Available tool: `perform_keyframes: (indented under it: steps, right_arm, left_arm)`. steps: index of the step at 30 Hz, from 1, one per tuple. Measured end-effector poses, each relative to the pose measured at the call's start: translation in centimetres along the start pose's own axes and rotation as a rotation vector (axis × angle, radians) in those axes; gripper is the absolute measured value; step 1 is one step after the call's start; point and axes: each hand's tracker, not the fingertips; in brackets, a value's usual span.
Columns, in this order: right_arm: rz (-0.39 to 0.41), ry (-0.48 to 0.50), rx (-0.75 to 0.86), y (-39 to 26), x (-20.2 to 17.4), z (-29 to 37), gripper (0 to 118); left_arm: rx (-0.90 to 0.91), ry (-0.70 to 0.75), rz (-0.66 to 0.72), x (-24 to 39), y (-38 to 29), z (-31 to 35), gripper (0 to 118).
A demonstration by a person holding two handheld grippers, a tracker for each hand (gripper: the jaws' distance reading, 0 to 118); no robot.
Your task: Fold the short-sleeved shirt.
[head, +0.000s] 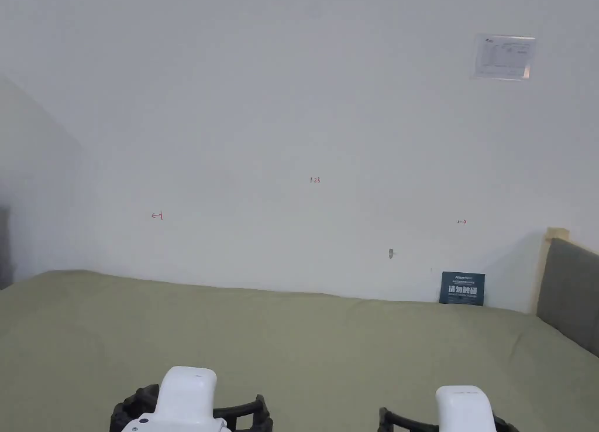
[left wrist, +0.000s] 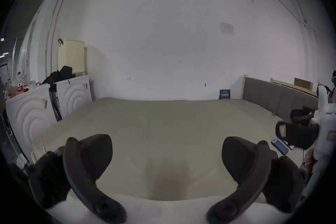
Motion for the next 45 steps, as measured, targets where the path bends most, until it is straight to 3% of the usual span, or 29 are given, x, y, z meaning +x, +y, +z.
perform_keyframes:
  steps: [8,18,24,28,35,39,45]
  right_arm:
    - [0.027,-0.04,0.136,-0.8,0.0,1.6,117]
    - [-0.019,-0.077,0.15,-0.9,0.2,2.4,117]
    - [-0.006,-0.074,0.131,-0.9,0.1,2.0,117]
    - [-0.071,-0.072,0.113,-0.6,0.1,1.6,117]
    - [-0.063,-0.045,0.093,-0.5,0.1,1.3,117]
    - [-0.132,-0.013,0.142,-0.4,0.5,2.1,118]
    - [-0.093,-0.031,0.146,0.2,0.5,2.2,118]
  left_arm:
    - [0.011,0.014,-0.02,0.1,-0.5,0.2,118]
    - [0.043,0.028,0.025,-0.8,-0.4,0.4,118]
    - [0.018,0.03,0.013,-0.7,-0.3,0.3,118]
    - [0.015,0.027,0.001,-0.7,-0.3,0.1,118]
    - [-0.001,0.015,0.037,-0.9,-0.4,-0.5,118]
    - [-0.006,0.014,0.045,-0.8,-0.4,-0.4,118]
    - [0.013,0.001,0.057,-0.8,-0.1,0.0,118]
